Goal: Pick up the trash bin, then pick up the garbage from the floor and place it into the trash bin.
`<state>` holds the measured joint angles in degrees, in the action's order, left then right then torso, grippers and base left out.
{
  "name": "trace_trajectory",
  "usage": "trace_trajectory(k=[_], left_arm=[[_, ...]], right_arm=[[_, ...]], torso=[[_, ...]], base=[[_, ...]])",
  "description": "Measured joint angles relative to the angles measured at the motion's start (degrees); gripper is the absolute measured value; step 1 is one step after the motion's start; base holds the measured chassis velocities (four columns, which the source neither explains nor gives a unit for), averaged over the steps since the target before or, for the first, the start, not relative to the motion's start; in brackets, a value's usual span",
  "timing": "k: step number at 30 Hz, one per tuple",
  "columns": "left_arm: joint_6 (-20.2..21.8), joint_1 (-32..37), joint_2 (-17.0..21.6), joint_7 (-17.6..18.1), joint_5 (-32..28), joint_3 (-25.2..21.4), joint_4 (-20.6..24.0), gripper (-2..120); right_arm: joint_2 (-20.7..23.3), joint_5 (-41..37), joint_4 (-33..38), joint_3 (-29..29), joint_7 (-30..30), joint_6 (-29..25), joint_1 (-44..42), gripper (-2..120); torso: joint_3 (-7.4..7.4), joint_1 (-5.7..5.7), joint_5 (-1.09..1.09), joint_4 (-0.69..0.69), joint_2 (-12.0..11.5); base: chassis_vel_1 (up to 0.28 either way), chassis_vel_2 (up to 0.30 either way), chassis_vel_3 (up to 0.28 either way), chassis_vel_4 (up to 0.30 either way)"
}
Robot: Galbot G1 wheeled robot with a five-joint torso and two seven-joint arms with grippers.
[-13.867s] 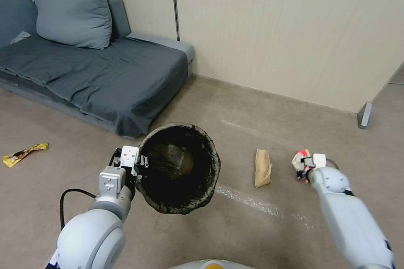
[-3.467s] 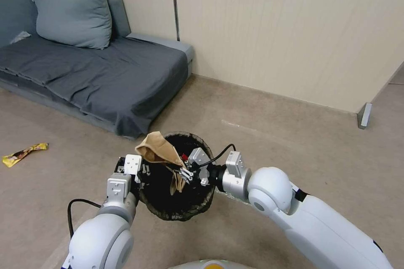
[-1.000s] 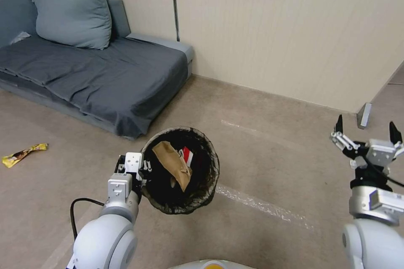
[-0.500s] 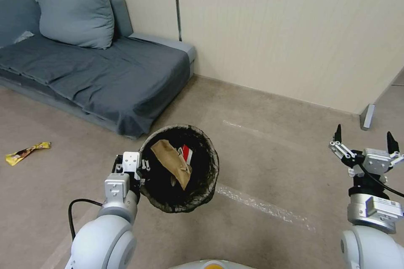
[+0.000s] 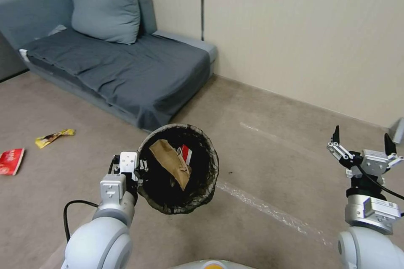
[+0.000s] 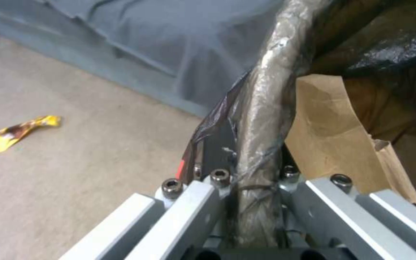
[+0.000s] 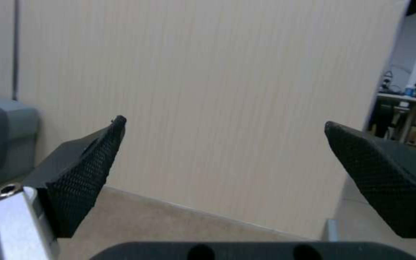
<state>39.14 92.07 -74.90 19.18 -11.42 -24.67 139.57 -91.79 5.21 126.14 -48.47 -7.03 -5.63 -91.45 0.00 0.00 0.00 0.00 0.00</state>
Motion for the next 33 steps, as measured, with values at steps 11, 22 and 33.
trace_trajectory(k=[11, 22, 33], left_arm=[[0.1, -0.1, 0.2, -0.1, 0.0, 0.0, -0.1, 0], [0.3, 0.1, 0.8, -0.2, 0.0, -0.3, 0.1, 0], [0.7, -0.4, 1.1, -0.6, 0.1, -0.9, 0.2, 0]], right_arm=[[-0.1, 0.8, -0.3, 0.6, -0.1, -0.1, 0.3, 100], [0.1, 1.4, -0.5, 2.0, -0.3, -0.2, 0.2, 100], [1.2, 1.0, -0.7, 2.4, -0.4, 0.5, 1.0, 100]], torso=[[0.0, 0.0, 0.0, 0.0, 0.0], [0.0, 0.0, 0.0, 0.0, 0.0], [0.0, 0.0, 0.0, 0.0, 0.0]], base=[[0.072, 0.061, 0.065, 0.071], [0.07, 0.076, 0.074, 0.064], [0.07, 0.065, 0.068, 0.066]])
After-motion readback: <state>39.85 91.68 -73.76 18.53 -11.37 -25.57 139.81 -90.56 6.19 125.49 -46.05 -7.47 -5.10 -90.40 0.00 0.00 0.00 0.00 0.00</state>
